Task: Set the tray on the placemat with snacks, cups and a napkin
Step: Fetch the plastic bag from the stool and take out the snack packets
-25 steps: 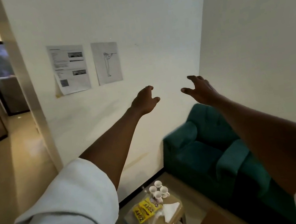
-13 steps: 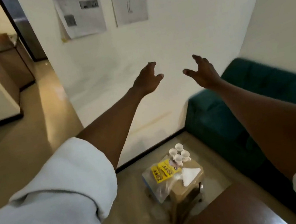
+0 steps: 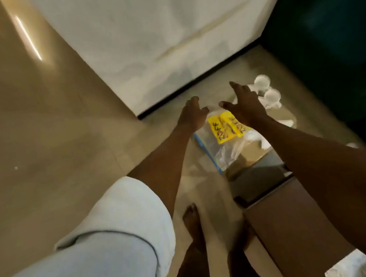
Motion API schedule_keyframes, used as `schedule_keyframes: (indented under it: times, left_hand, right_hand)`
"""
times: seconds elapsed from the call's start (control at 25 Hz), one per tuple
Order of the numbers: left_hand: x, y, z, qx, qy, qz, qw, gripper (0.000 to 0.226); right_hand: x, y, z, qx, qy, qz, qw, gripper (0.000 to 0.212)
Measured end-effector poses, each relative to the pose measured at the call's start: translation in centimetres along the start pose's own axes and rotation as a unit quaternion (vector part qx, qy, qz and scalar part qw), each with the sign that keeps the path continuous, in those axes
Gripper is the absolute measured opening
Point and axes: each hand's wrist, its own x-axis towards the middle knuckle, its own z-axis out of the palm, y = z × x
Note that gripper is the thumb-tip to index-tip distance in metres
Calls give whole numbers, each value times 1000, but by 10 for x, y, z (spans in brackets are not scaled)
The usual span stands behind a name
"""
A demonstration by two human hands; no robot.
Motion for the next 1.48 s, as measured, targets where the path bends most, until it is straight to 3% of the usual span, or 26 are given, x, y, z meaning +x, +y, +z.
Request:
schedule_keyframes:
  times: [0.24,0.44,0.64,0.88,0.96,1.04,1.12,1.32,1.4,1.48]
  left_hand:
    - [39,-106,115,-211,19,-186,959,83]
    - [56,-121,158,-389,-55,-283,875,110]
    - [63,-117,164,-467,-60,-261,843,63]
    - [59,-121,162,-603,-56,-339,720,49]
    - [57,-127,165,-612,-80,-363,698,50]
    - [53,-132,178,-611,-111,-357,698,43]
    - [53,-134,183,-591,-110,-342,723,28]
    - [42,-111,163,-467,8,-238,852,12]
    - [33,-88,143,-494,12,-201,846,6]
    - [15,-60,117,-524,0,-166,835,15]
  right_hand:
    - [8,80,126,-73,-26,19,997,75]
    - [19,102,159,-96,-9,21,995,77]
    - [24,102,167,-102,-26,15,994,71]
    - [21,103,169,-94,-41,3,995,51]
    - [22,103,169,-103,-45,0,994,53]
    - [22,107,170,-109,-49,0,993,55]
    - [23,108,168,-103,-47,-3,994,55]
    - [11,85,157,-27,-71,-9,997,45]
    - [6,64,143,71,-50,4,996,37]
    - [-3,42,120,106,0,0,994,32]
